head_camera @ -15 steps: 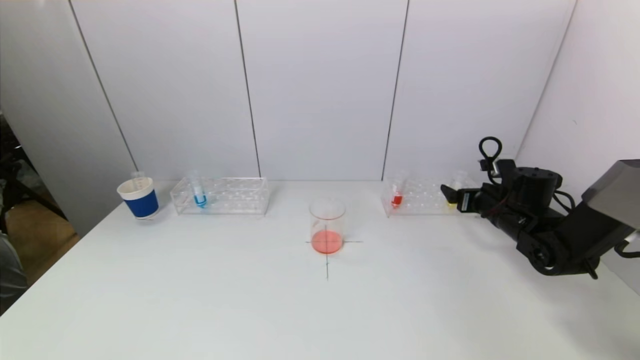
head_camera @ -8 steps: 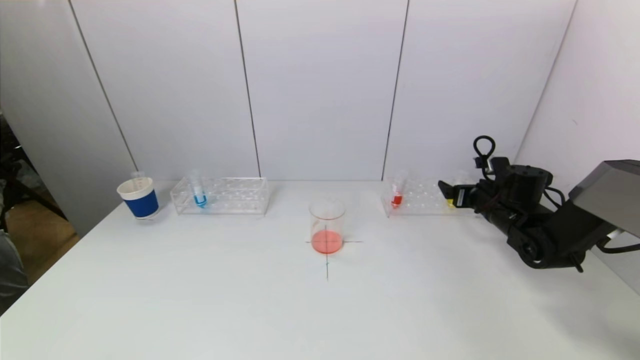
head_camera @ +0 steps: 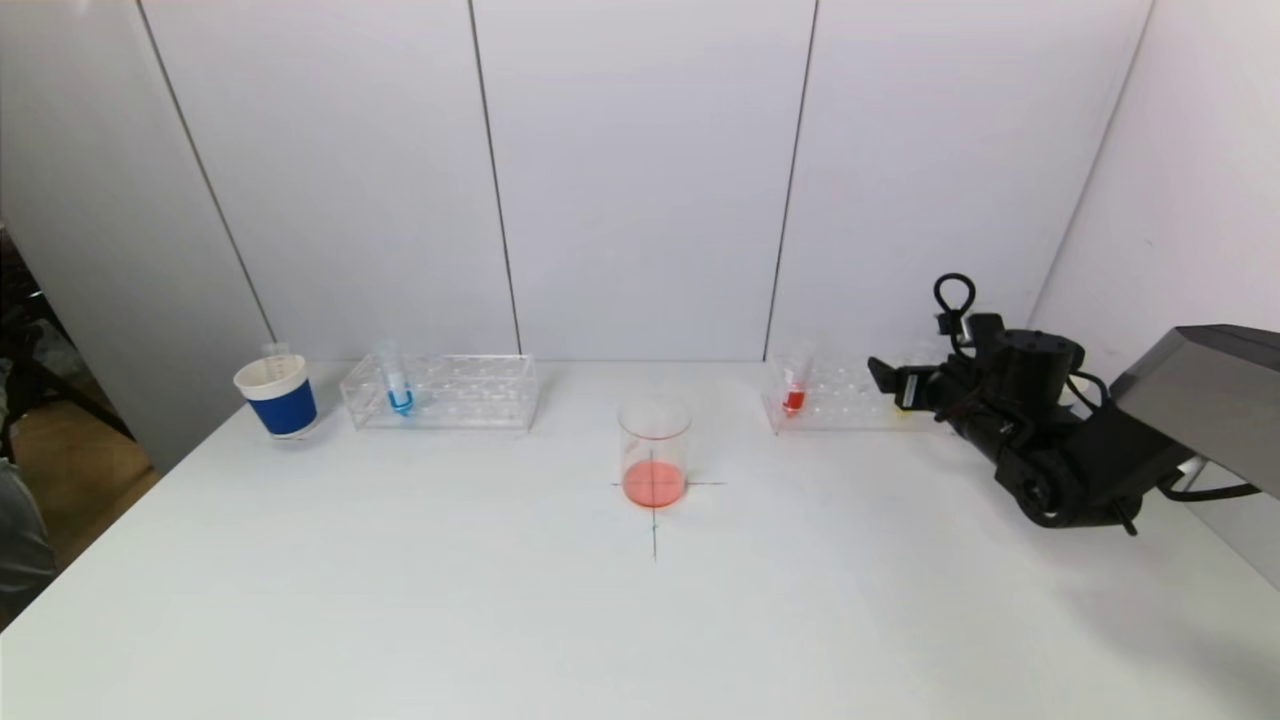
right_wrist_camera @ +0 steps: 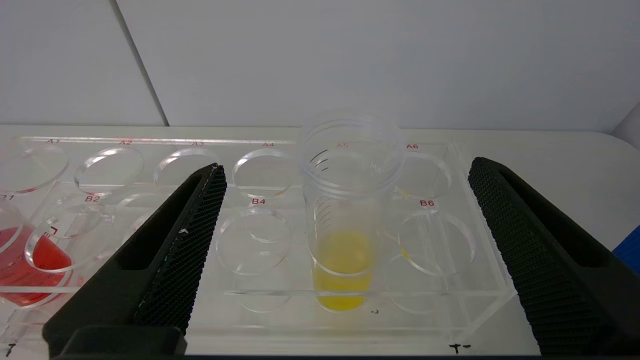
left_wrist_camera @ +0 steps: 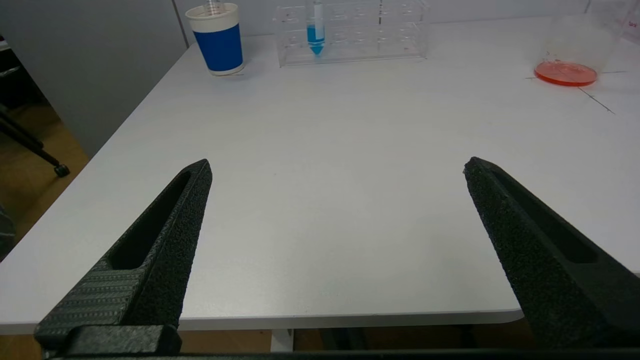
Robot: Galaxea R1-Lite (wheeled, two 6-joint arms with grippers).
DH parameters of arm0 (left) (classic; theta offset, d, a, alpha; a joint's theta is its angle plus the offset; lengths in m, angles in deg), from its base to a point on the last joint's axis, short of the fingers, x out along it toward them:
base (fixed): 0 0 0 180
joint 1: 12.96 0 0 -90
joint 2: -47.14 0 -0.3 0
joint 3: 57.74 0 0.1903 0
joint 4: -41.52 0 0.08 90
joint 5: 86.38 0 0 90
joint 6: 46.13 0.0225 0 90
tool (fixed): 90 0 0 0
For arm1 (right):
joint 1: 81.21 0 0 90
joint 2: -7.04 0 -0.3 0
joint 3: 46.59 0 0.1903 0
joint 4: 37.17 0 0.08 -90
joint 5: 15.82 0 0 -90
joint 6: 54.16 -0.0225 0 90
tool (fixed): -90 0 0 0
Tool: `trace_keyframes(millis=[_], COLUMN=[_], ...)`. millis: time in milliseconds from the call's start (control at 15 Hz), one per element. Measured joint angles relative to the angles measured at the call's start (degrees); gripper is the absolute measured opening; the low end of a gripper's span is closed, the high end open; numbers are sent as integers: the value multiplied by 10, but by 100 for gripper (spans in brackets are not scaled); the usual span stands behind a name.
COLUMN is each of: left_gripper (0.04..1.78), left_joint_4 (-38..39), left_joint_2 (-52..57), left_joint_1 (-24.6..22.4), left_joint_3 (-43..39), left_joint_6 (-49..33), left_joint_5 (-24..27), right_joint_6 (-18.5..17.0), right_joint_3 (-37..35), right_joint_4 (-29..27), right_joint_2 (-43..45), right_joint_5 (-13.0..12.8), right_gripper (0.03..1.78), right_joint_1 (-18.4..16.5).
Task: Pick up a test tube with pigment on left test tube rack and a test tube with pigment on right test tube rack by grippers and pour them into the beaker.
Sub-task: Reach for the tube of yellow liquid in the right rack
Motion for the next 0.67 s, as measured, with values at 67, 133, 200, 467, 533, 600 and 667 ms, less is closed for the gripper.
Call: trace_keyframes(millis=[67,133,200,467,533,600,667], left_gripper=[176,176,176,176,176,176,176], left_joint_4=[0,0,0,0,0,0,0], left_joint_2=[0,0,0,0,0,0,0], left_joint_1=[0,0,0,0,0,0,0], left_joint_3=[0,0,0,0,0,0,0], left_joint_6=[0,0,0,0,0,0,0], left_joint_5=[0,0,0,0,0,0,0], right_joint_6=[0,0,0,1,1,1,1], right_joint_3=[3,6,9,20,22,25,26], right_joint_4=[0,0,0,0,0,0,0], right_joint_2=[-3,-6,-8,-18,-21,-23,-25], right_joint_5=[0,0,-1,-1,-2,-5,-5], right_gripper=[176,176,176,176,176,176,176], right_joint_1=[1,1,2,3,4,4,4])
